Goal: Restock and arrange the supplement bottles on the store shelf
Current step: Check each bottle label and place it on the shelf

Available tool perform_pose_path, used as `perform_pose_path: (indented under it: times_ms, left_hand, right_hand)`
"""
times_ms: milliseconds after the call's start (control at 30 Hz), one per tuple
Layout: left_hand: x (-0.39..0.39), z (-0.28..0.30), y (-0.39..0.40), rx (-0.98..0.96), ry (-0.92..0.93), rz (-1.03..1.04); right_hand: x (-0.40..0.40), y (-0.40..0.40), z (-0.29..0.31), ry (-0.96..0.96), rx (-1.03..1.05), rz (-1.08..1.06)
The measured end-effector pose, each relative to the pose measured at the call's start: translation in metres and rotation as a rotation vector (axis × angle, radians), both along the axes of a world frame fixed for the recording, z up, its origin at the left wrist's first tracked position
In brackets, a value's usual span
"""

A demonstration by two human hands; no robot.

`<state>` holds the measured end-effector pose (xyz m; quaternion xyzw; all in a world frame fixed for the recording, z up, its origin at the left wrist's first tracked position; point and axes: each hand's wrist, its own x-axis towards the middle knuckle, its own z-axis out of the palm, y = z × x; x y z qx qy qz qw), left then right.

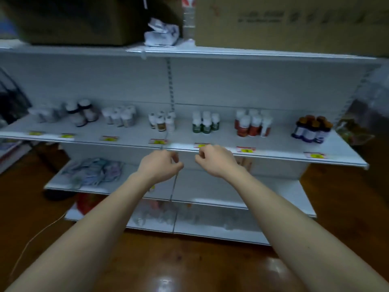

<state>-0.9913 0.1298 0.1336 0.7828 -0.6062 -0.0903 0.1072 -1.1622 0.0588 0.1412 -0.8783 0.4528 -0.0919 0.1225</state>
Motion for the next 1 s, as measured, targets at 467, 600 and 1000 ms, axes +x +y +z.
perform_pose_path:
  times_ms: [467,600,1000]
  left_hand:
    - [0.261,0.002,-0.025,-0.034,0.007,0.095]
    - [0.321,-0.005,-0.053,0.011,-0.014,0.055]
    - [0.526,-0.002,-0.065,-0.012,0.033,0.133]
  right_hand:
    - [0.262,-0.039,0.000,-0.016,0.001,0.117]
    - [0.320,-0.069,-0.015,-0.053,0.027,0.075]
    - [0.538,-0.091,-0.014,-0.014,0.127,0.152]
